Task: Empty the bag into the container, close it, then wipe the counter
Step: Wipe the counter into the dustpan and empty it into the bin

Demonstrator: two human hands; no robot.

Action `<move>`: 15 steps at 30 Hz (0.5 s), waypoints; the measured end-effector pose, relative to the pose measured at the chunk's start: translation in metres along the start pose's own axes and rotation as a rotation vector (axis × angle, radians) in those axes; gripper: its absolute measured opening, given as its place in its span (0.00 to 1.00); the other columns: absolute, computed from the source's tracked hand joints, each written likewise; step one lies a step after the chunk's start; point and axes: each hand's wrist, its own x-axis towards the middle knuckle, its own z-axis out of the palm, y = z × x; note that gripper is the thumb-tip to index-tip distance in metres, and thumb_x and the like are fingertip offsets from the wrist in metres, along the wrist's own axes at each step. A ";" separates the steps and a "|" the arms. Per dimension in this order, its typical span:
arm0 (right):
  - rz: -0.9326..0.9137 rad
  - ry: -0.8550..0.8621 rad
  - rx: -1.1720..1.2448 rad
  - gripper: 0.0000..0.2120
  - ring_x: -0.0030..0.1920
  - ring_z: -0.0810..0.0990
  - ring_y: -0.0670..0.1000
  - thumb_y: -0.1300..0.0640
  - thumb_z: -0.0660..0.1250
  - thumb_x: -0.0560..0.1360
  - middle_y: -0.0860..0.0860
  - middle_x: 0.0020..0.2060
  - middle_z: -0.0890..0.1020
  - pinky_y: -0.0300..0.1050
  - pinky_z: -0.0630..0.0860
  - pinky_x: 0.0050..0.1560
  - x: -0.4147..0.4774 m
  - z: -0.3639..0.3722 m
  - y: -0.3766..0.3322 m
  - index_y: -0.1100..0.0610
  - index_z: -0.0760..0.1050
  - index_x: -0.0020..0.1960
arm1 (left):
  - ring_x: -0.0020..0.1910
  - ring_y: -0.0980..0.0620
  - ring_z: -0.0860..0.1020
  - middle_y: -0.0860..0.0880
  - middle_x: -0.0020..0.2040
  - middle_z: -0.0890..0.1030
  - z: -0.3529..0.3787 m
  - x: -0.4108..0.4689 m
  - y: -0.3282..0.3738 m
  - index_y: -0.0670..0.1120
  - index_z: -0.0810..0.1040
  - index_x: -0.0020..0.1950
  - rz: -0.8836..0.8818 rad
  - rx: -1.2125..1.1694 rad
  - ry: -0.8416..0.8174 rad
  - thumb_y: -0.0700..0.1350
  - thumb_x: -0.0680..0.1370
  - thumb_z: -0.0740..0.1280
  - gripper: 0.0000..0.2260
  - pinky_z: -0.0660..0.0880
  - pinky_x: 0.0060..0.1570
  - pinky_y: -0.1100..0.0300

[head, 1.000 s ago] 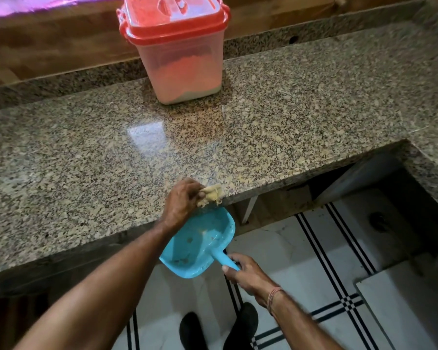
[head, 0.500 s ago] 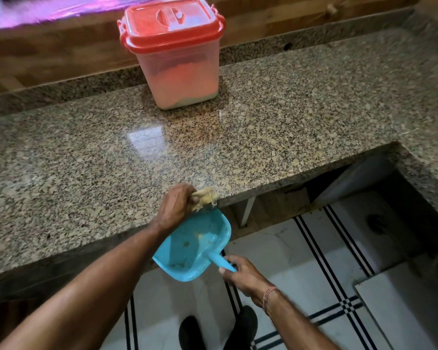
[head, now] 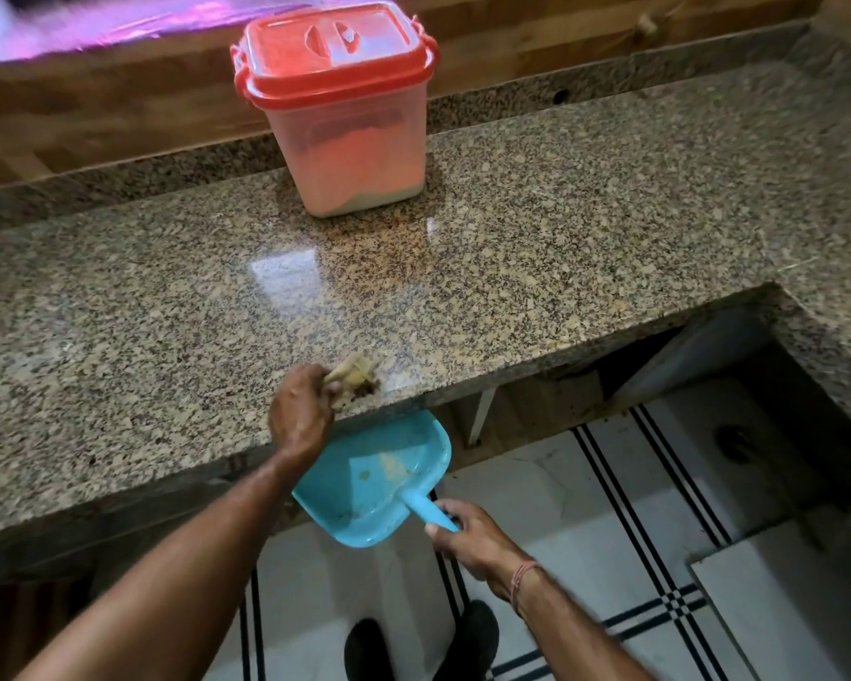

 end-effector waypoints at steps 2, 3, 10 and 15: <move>-0.005 -0.001 0.001 0.09 0.42 0.75 0.44 0.55 0.66 0.81 0.48 0.43 0.78 0.39 0.74 0.43 0.001 -0.001 0.002 0.53 0.78 0.60 | 0.43 0.51 0.75 0.47 0.49 0.79 0.003 -0.003 -0.005 0.45 0.80 0.54 -0.085 0.066 0.007 0.44 0.81 0.67 0.04 0.68 0.38 0.61; -0.008 -0.001 -0.001 0.09 0.42 0.74 0.44 0.55 0.66 0.81 0.48 0.43 0.78 0.39 0.74 0.43 0.002 -0.001 0.003 0.54 0.78 0.60 | 0.43 0.51 0.75 0.47 0.50 0.80 0.006 -0.005 -0.004 0.46 0.80 0.54 -0.093 0.090 0.004 0.44 0.81 0.68 0.04 0.68 0.39 0.61; 0.012 0.013 0.029 0.08 0.43 0.76 0.45 0.54 0.67 0.80 0.47 0.44 0.79 0.40 0.76 0.47 0.004 0.001 0.006 0.50 0.79 0.59 | 0.45 0.54 0.77 0.51 0.50 0.81 0.030 -0.002 0.039 0.50 0.82 0.55 0.021 0.048 -0.087 0.50 0.78 0.71 0.07 0.70 0.40 0.63; 0.014 0.039 0.042 0.09 0.43 0.76 0.45 0.54 0.67 0.80 0.48 0.44 0.80 0.40 0.76 0.46 0.002 -0.008 0.013 0.51 0.80 0.59 | 0.43 0.56 0.77 0.52 0.51 0.81 0.027 0.011 0.036 0.50 0.83 0.57 0.082 -0.019 -0.214 0.52 0.77 0.72 0.11 0.74 0.38 0.64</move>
